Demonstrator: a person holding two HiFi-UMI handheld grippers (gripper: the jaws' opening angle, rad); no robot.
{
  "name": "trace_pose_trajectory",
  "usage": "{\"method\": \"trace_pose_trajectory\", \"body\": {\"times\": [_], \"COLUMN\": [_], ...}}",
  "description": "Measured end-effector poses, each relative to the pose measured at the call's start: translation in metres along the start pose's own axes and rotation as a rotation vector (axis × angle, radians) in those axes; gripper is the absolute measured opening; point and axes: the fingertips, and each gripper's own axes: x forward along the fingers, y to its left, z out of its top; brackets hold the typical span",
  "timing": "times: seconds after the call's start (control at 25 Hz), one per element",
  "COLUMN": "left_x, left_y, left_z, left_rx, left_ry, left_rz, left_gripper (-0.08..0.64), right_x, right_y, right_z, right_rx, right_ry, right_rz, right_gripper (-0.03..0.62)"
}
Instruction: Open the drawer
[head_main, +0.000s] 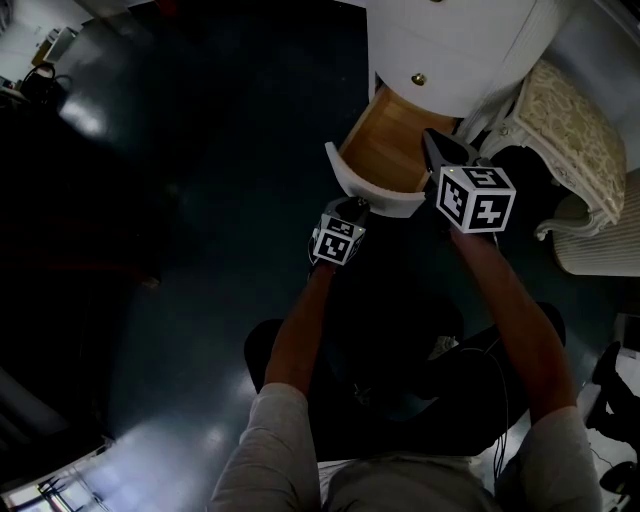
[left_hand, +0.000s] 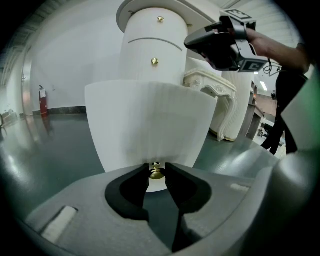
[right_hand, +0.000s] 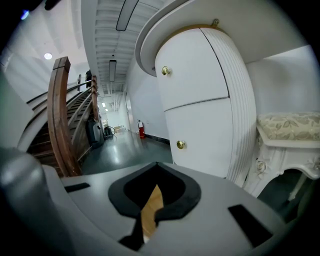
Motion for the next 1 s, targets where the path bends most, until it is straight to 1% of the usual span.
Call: {"method": "trace_pose_trajectory", "body": {"times": [0.24,0.44,0.56,0.64,0.8,0.84,0.88,0.92,1.0], "left_x": [-0.003,-0.004,-0.005,-0.005,-0.009,-0.011,-0.013,-0.014,-0.018], "left_y": [0.002,0.002,0.001,0.003,0.004,0.003,0.002,0.000,-0.004], "left_z": [0.000,0.000,-0.002,-0.001,-0.006,-0.011,-0.018,-0.024,-0.030], "left_rx": [-0.004,-0.048,-0.059,-0.065,-0.055,-0.040,-0.010,0.038,0.162], "left_ry": [-0.010,-0.017,-0.015,-0.015,-0.001,0.020,0.057,0.101,0.187], "left_rz": [0.018,0.028,0.038,0.047,0.053,0.049,0.040,0.028,0.005], "left_gripper": [0.103,0.103,0.103,0.103,0.104,0.104,0.104,0.103,0.103], "right_x": [0.008,-0.001,-0.007,-0.007,-0.002,-0.002,-0.003,-0.003,-0.001], "right_y": [0.011,0.014,0.014,0.015,0.021,0.021,0.020,0.018,0.016], "right_z": [-0.002,-0.007,-0.015,-0.016,-0.015,-0.015,-0.014,-0.013,-0.013], "right_rx": [0.022,0.011,0.029,0.035,-0.023,-0.029,-0.024,-0.017,-0.024], "right_ry": [0.008,0.026,0.046,0.056,0.083,0.085,0.085,0.087,0.095], "right_rz": [0.023,0.025,0.024,0.043,0.094,0.097,0.098,0.100,0.108], "right_gripper": [0.014,0.015,0.015,0.015,0.015,0.015,0.015,0.015,0.015]}}
